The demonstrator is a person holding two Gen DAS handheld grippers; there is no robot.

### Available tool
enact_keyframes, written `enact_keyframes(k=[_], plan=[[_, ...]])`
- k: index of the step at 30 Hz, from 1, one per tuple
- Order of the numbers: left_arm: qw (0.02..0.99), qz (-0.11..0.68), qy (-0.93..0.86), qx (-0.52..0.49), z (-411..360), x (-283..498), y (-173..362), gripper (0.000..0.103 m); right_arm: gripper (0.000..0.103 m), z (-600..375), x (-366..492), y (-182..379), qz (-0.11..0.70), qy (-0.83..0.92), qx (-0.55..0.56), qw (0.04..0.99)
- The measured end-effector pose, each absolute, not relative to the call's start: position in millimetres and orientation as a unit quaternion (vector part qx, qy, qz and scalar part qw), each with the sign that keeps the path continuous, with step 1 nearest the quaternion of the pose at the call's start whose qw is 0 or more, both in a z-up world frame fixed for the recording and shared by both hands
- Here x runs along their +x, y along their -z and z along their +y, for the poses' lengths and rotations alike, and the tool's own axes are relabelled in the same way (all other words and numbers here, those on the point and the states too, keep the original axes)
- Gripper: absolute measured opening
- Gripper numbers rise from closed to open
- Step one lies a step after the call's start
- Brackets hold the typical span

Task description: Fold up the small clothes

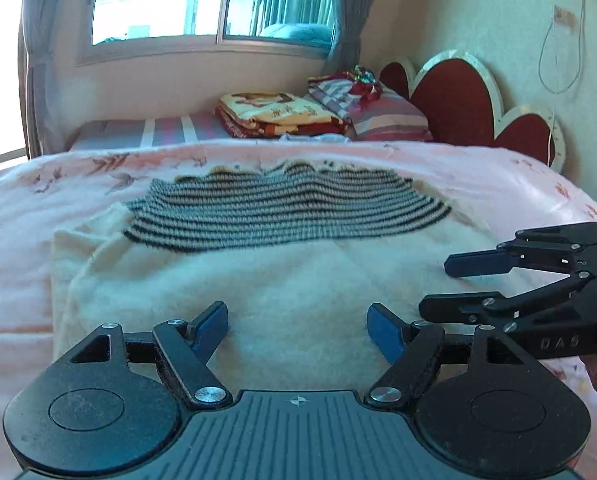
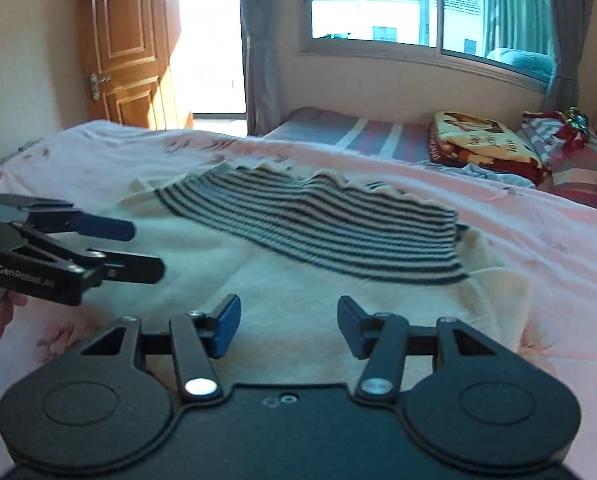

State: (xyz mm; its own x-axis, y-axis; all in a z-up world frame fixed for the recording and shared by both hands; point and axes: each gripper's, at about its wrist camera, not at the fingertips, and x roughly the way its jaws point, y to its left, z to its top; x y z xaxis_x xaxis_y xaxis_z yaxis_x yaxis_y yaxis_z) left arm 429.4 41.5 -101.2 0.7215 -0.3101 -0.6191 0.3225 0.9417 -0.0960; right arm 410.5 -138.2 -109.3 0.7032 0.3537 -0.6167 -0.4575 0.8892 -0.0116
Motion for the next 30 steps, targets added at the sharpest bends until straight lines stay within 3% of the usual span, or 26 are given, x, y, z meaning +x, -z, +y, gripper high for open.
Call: enact_keyframes(k=[11,16,20,30], plan=[[0.942,0.314,0.12,0.024,63,398,105,0.076,0.055,-138,392,115,0.309,-0.189,-0.147,0.92],[0.937,0.324,0.125,-0.034,105,387,111,0.076,0.057,-211,382,124,0.329,-0.143,-0.075,0.93],[0.937,0.327,0.118,-0.028,101,393,112,0.076,0.058,-199,381,127,0.319,-0.137,-0.117,0.93],[0.936,0.33,0.12,-0.007,99,392,109,0.076,0.058,-214,375,128,0.322,-0.14,-0.087,0.932]])
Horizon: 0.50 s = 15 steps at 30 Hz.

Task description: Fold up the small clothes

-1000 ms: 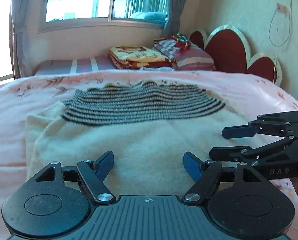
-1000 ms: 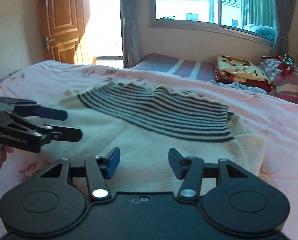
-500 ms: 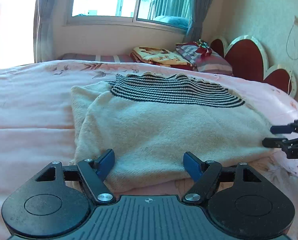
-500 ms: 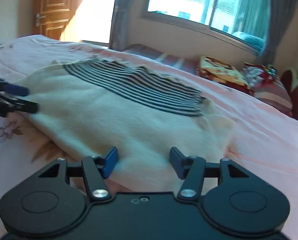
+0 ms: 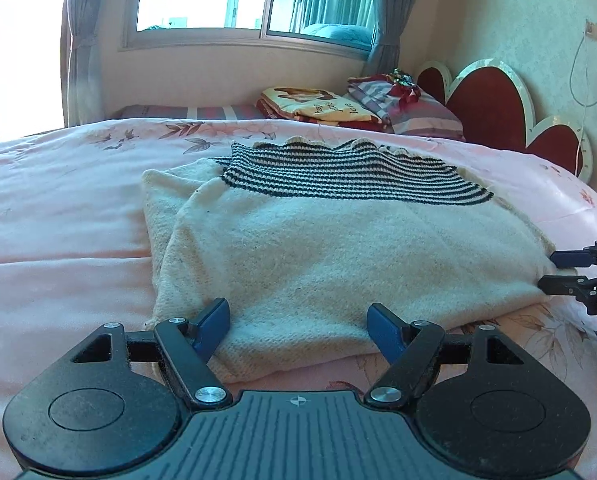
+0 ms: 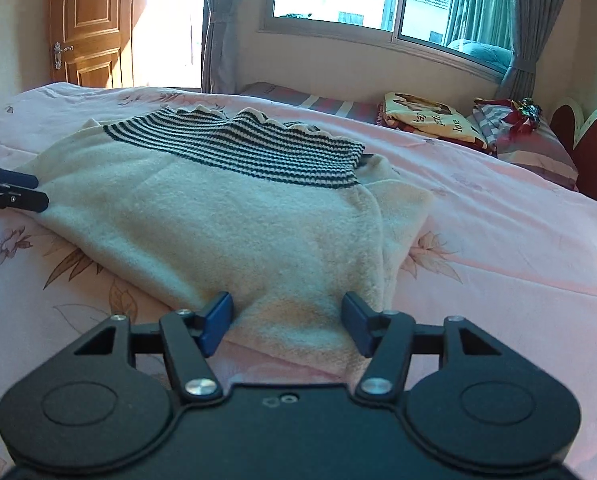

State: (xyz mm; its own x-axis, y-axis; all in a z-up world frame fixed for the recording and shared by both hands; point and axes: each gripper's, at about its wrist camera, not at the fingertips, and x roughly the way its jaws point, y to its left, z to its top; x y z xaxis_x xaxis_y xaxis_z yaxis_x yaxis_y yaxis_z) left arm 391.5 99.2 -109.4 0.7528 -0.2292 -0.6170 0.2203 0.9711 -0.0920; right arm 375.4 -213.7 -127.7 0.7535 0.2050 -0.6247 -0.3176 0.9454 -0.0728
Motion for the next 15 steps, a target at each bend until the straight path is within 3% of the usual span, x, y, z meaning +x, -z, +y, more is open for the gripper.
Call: enact_keyframes(k=[2,4,6,9,15], plan=[[0.942,0.32,0.101,0.006,94,386,101,0.076,0.054,-212,373,116,0.323,-0.131,-0.075,0.934],[0.946,0.309,0.093,-0.002,98,379,95,0.076,0.043,-220,366,107,0.311,-0.126,-0.043,0.941],[0.943,0.322,0.088,-0.008,103,380,100,0.076,0.025,-228,367,107,0.324,-0.119,-0.014,0.939],[0.938,0.333,0.094,-0.001,103,384,108,0.076,0.013,-238,375,124,0.357,-0.1,0.006,0.929],[0.937,0.337,0.091,0.001,102,387,111,0.076,0.013,-242,371,130,0.344,-0.103,0.011,0.933]])
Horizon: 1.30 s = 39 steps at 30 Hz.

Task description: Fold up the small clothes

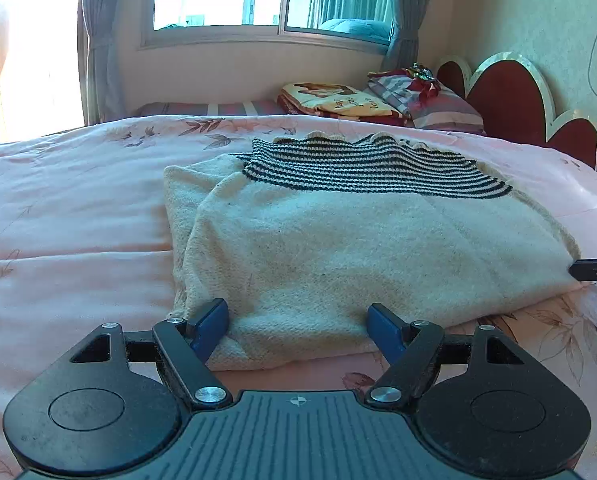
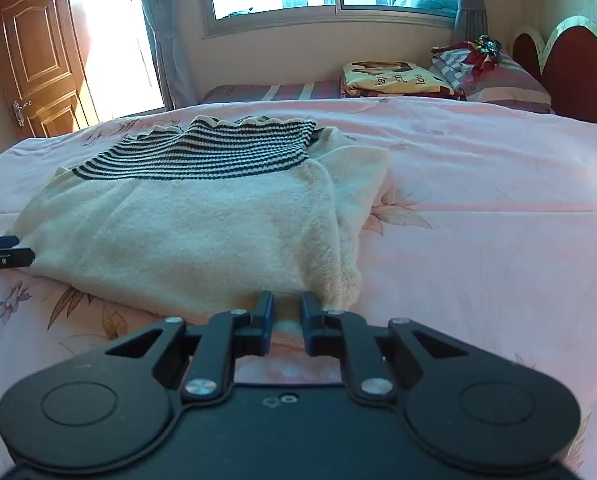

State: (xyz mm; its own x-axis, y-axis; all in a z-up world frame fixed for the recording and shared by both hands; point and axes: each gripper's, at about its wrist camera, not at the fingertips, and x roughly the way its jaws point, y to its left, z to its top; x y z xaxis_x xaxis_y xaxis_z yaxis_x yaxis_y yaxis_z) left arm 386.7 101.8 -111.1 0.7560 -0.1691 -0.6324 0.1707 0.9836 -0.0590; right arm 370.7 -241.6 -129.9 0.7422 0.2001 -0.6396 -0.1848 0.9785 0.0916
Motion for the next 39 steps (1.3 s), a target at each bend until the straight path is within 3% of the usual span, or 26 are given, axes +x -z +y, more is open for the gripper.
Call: enact_keyframes(k=[23,26,30,35,39], plan=[[0.935,0.342,0.088,0.023,99,382,100,0.076,0.013,-237,368,127,0.35,-0.073,0.028,0.933],[0.946,0.315,0.07,0.002,110,357,79,0.076,0.021,-241,358,113,0.346,-0.07,0.049,0.934],[0.939,0.315,0.074,-0.114,131,330,77,0.076,0.023,-241,340,108,0.345,-0.082,0.07,0.932],[0.881,0.344,0.075,-0.315,144,340,123,0.076,0.023,-221,336,105,0.347,-0.109,0.082,0.928],[0.851,0.297,0.047,-0.431,152,349,146,0.076,0.023,-203,343,95,0.338,-0.133,0.082,0.928]])
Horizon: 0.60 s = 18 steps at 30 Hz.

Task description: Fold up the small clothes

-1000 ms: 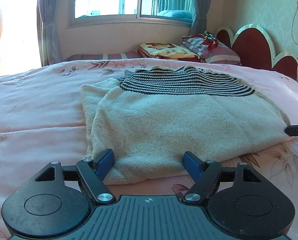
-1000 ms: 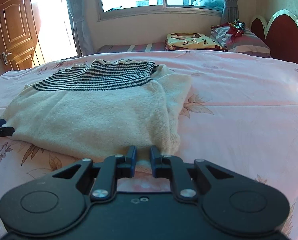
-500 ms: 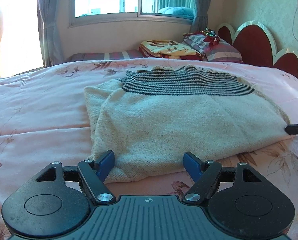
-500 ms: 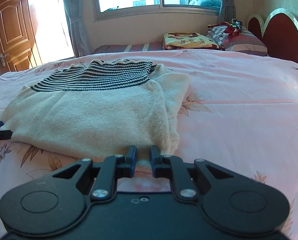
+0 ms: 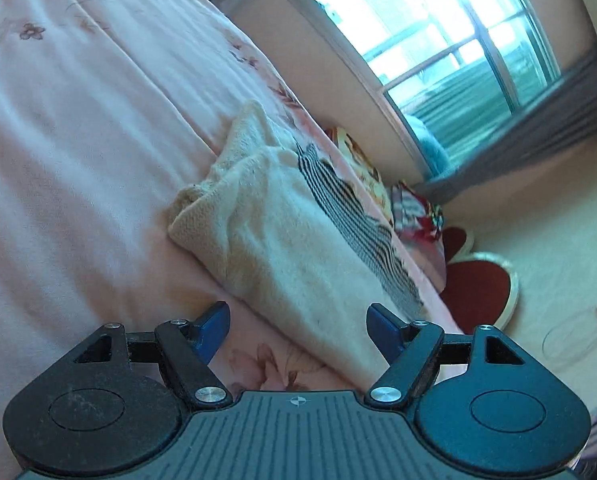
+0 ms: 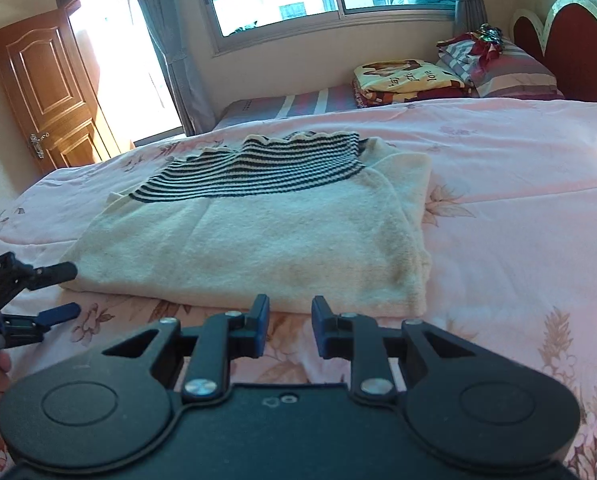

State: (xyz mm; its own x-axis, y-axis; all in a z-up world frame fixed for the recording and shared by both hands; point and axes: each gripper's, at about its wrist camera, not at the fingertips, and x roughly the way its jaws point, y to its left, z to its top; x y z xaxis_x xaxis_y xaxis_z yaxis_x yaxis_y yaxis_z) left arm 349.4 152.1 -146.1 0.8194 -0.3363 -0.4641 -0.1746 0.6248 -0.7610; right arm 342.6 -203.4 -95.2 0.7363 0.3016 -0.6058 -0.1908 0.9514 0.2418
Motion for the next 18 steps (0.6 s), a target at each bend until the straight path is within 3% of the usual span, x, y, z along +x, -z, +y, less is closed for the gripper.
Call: enact_keyframes(k=[3,5,10,18], plan=[[0.849,0.286,0.03,-0.443,150,362,150,0.074,0.023,-200,353,88,0.33,-0.139,0.084,0.93],[0.851,0.282,0.014,-0.443,147,370,154,0.061,0.02,-199,364,84,0.328,-0.145,0.091,0.929],[0.826,0.261,-0.019,-0.499,156,380,176,0.018,0.012,-178,396,82,0.325,-0.181,0.083,0.925],[0.814,0.25,-0.001,-0.524,158,396,185,0.02,0.005,-129,443,98,0.341,-0.219,0.063,0.912]])
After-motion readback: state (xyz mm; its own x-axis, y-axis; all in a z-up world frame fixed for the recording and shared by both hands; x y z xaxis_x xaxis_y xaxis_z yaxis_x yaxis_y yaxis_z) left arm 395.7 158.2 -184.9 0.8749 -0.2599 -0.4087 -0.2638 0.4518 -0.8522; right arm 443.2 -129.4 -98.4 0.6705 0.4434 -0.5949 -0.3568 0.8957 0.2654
